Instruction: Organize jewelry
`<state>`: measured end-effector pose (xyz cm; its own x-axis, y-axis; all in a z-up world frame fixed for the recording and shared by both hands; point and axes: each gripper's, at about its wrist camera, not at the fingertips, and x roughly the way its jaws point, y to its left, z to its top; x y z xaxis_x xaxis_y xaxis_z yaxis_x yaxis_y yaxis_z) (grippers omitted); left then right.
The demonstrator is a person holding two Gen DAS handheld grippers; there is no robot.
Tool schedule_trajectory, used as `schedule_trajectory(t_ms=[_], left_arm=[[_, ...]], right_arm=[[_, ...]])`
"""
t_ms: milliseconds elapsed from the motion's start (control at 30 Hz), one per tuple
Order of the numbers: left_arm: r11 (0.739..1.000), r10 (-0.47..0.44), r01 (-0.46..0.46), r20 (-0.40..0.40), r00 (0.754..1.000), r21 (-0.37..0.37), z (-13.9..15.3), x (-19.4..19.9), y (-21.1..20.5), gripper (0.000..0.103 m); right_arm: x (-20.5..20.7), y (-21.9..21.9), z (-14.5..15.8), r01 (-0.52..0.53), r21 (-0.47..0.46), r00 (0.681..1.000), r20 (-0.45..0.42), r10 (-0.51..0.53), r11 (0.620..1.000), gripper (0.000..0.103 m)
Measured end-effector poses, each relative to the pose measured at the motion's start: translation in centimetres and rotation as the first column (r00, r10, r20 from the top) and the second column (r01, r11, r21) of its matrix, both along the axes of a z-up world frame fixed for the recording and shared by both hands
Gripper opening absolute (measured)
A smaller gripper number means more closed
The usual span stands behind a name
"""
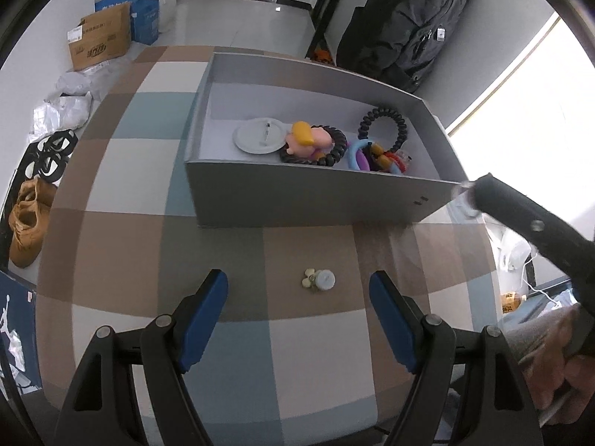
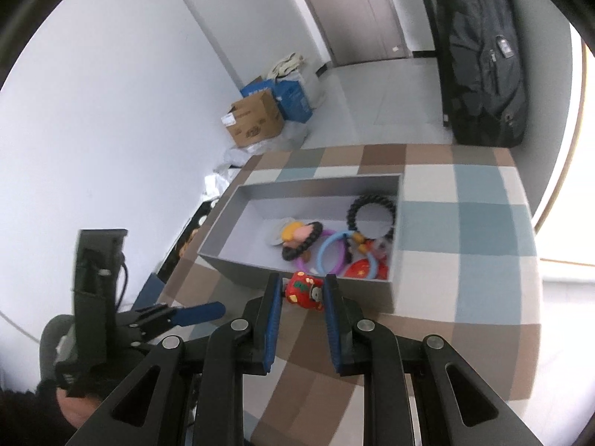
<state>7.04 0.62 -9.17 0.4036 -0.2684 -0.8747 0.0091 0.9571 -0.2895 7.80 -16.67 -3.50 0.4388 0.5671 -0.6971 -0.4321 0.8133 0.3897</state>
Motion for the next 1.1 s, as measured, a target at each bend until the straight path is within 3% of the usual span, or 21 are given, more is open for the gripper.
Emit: schedule_trajectory(t_ms=[167, 233, 367, 500, 600, 833, 1100], left_arm=[[0.998, -0.006, 0.005, 0.025, 1.000, 0.055, 0.0, -0.1, -0.8, 0.074], [0.997, -0.012, 0.009, 0.032, 0.999, 0.080, 0.0, -0.4, -1.2, 0.062], [0.981, -0.046, 0.037, 0.040, 0.998, 0.191, -0.1, -0.8, -2.4, 0.052], [0.972, -0.068, 0.055, 0.047, 0.997, 0.228, -0.1, -1.1, -2.4, 0.029], [0.975, -0.089, 0.077, 0.048, 0.995, 0.211, 0.0, -1.2, -2.7, 0.013], [0.987, -0.083, 0.074, 0.054, 0.995, 0.141, 0.7, -0.8, -2.4, 0.012], [0.999, -0.053, 0.051, 0.166, 0.985, 0.015, 4.6, -1.0, -1.6, 0.012]], right_arm=[[0.1, -1.5, 0.5, 0.016, 0.018, 1.000, 0.004, -0.016, 1.000, 0.021], [0.2, -1.8, 0.5, 0.023, 0.023, 1.000, 0.001, -0.024, 0.999, 0.021], [0.2, -2.4, 0.9, 0.031, 0.037, 0.999, 0.004, -0.032, 0.999, 0.021], [0.2, -2.3, 1.0, 0.031, 0.046, 0.999, 0.009, -0.031, 0.998, 0.021], [0.2, -2.2, 1.1, 0.029, 0.048, 0.999, 0.014, -0.029, 0.998, 0.021], [0.4, -2.1, 1.3, 0.028, 0.059, 0.999, 0.016, -0.029, 0.998, 0.021], [1.0, -2.0, 1.9, 0.028, 0.084, 0.999, 0.023, -0.030, 0.996, 0.021]])
